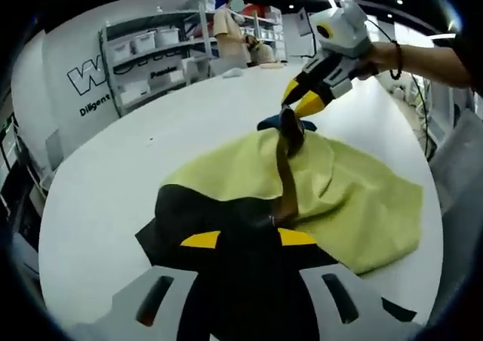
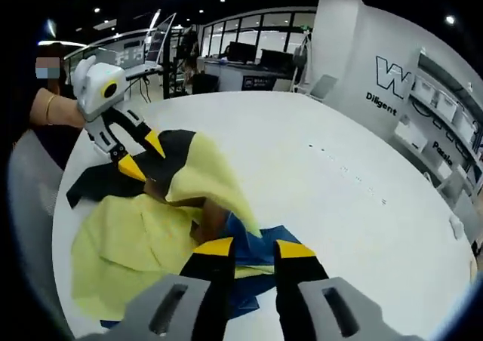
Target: Fold the garment on the visible template until the final outline fits inside the template.
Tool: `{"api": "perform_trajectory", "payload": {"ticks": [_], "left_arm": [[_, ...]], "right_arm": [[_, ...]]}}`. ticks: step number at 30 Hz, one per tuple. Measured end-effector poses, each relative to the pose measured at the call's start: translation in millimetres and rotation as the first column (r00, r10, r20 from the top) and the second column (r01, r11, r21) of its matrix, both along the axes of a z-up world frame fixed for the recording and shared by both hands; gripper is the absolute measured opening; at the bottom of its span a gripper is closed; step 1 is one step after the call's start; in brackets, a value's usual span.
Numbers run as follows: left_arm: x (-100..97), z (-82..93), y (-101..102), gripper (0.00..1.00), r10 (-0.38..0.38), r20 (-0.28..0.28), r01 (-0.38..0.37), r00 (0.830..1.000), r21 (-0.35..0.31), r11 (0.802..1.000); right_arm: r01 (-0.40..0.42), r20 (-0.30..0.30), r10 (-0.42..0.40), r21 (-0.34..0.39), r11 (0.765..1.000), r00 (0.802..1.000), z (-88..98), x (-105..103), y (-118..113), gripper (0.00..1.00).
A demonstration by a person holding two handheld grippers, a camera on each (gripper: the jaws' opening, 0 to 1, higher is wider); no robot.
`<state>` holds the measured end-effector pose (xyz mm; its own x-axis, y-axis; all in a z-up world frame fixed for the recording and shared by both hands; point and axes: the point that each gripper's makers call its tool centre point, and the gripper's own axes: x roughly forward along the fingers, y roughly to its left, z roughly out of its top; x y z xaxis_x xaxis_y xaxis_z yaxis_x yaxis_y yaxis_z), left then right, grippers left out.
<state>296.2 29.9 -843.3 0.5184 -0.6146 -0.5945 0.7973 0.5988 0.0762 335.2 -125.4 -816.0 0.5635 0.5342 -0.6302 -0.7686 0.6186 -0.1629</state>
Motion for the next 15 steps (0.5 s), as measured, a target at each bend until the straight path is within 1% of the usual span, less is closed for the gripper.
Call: {"api": "perform_trajectory", "payload": {"ticks": [1,4,7,10,13,14,15], "left_arm": [[-1.4,-0.1,-1.4,0.28,-0.004,-0.01,0.004,1.0,-0.005,1.0],[-4.5,0.4,-6.7,0.28,-0.022,0.001,0.022,1.0,-0.004,1.0],[0.3,-2.2,-8.9,0.24,-0.009,0.001,0.009,1.0,-0.008,1.0],[5.0,-0.9,-6.6,0.16,0.009,0.012,-0.009,1.0,-0.003,1.0],[7.7,-1.0,-4.4,0.08,0.019,0.006,-0.019,1.0,0.013,1.0],[8.5,-1.1,-3.0,0.03,0.028,0.002,-0.028,1.0,0.017,0.999],[9.5,-0.1,-2.7,0.03,0.028,0.006,-0.028,1.0,0.017,0.999]], "right_arm": [[-0.005,0.003,0.005,0.002,1.0,1.0,-0.3,0.3,0.8,0.07],[-0.022,0.003,0.022,-0.016,1.0,1.0,-3.2,-1.4,3.1,0.0],[-0.017,-0.006,0.017,-0.018,1.0,1.0,-5.8,-1.1,2.5,0.0],[-0.008,-0.008,0.007,-0.024,1.0,1.0,-6.4,-0.8,0.5,0.0],[0.006,-0.014,-0.006,-0.023,1.0,1.0,-5.3,-1.5,-1.4,0.0],[0.008,-0.014,-0.009,-0.022,1.0,1.0,-4.9,-1.5,-1.8,0.0],[0.012,-0.014,-0.012,-0.021,1.0,1.0,-4.2,-1.5,-2.2,0.0]]}}
